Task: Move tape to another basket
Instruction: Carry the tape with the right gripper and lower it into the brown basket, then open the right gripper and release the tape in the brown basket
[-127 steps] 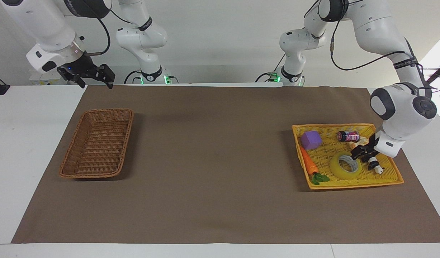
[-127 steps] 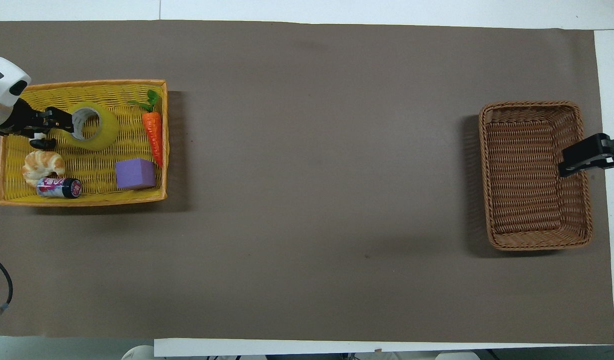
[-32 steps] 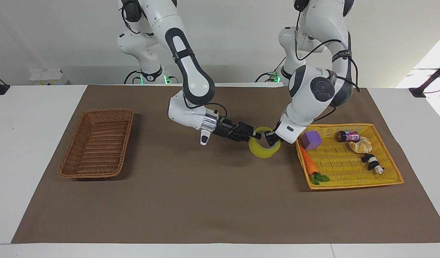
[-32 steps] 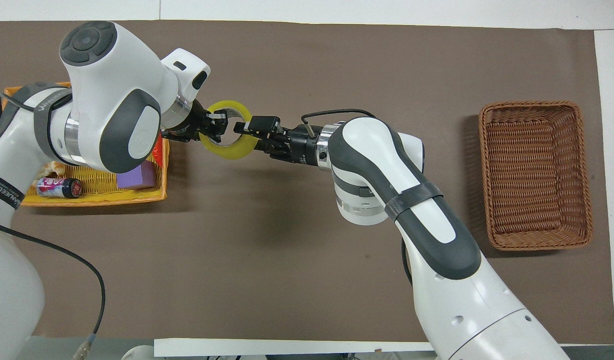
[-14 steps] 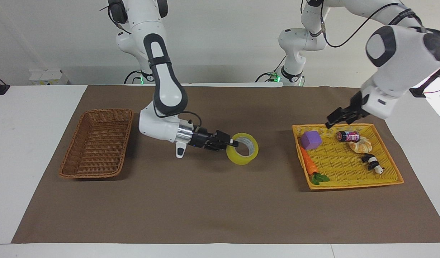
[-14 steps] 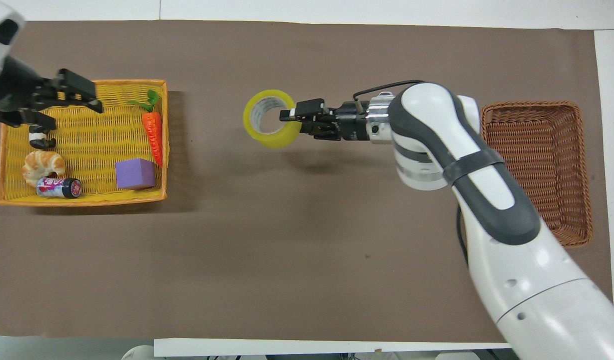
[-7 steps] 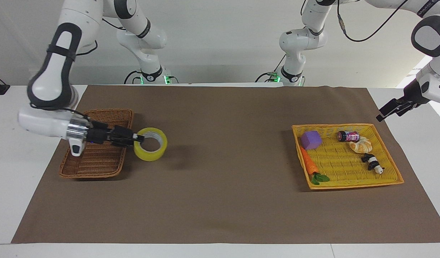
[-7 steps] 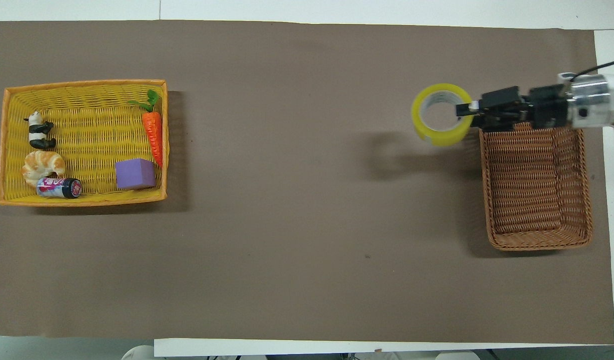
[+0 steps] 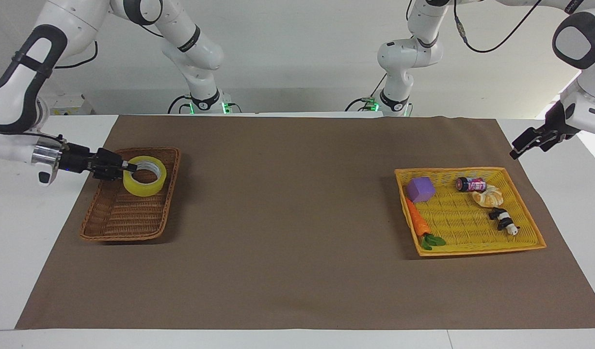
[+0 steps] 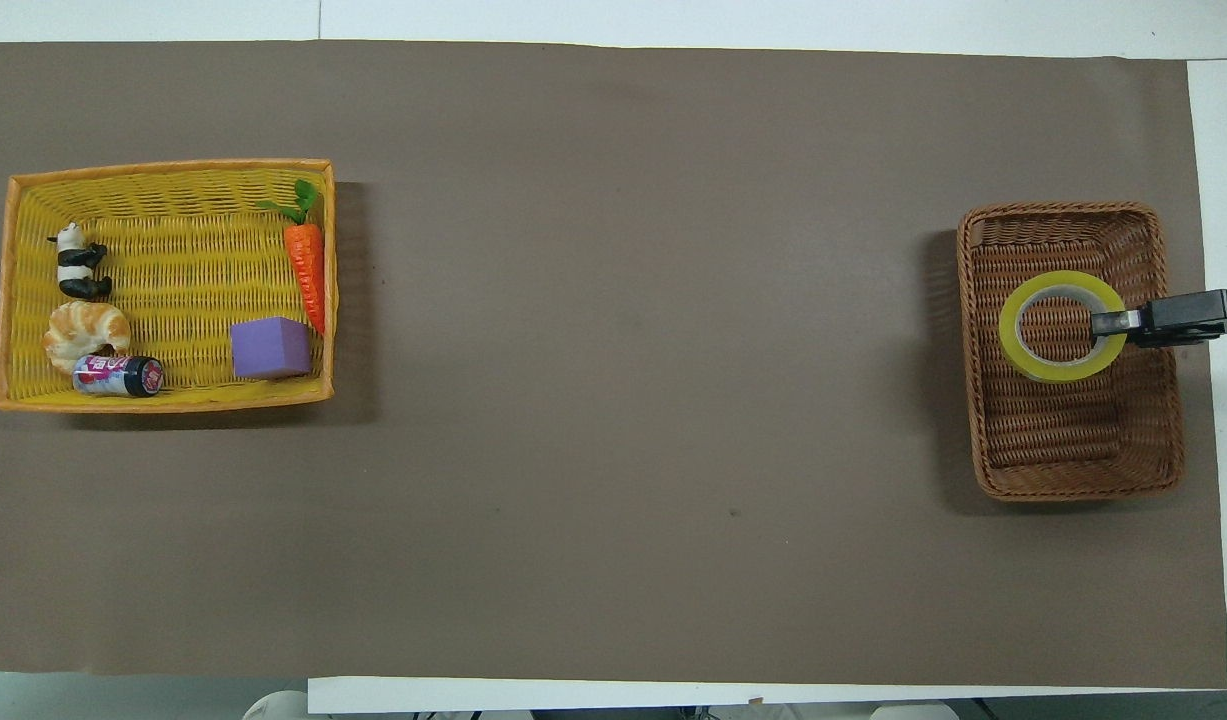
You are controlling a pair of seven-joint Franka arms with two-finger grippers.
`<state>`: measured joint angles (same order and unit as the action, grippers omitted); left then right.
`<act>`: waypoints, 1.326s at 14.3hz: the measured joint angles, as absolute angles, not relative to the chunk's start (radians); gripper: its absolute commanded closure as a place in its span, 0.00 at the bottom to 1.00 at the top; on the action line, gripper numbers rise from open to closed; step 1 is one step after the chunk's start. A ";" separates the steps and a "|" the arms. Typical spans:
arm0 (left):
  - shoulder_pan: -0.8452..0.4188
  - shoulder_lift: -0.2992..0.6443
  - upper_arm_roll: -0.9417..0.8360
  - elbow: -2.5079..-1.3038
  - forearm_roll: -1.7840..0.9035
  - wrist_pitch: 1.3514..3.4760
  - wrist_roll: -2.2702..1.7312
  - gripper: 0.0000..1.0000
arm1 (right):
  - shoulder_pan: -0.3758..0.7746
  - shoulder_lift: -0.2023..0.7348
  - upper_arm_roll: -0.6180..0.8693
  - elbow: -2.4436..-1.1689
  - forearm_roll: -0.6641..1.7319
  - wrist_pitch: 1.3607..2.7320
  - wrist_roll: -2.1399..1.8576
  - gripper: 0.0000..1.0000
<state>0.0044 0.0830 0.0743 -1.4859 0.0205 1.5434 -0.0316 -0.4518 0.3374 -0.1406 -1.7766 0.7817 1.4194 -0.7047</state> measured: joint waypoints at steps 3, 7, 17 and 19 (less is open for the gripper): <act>-0.047 0.019 0.072 -1.486 0.049 1.460 -0.033 0.00 | -0.467 0.340 -0.141 -1.783 0.743 1.446 -0.711 1.00; -0.044 0.010 0.079 -1.497 0.053 1.447 -0.033 0.00 | -0.488 0.387 -0.140 -1.798 0.714 1.503 -0.809 1.00; -0.045 0.013 0.078 -1.524 0.053 1.448 -0.033 0.00 | -0.420 0.340 -0.122 -1.788 0.474 1.667 -0.856 0.00; -0.048 0.013 0.075 -1.527 0.053 1.449 -0.033 0.00 | -0.343 0.265 -0.121 -1.766 0.360 1.696 -0.848 0.00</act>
<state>-0.0476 0.0129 0.0748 -1.5270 0.0526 1.4485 -0.0331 -0.3430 0.2646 -0.1211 -1.7660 0.3598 1.6963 -0.8478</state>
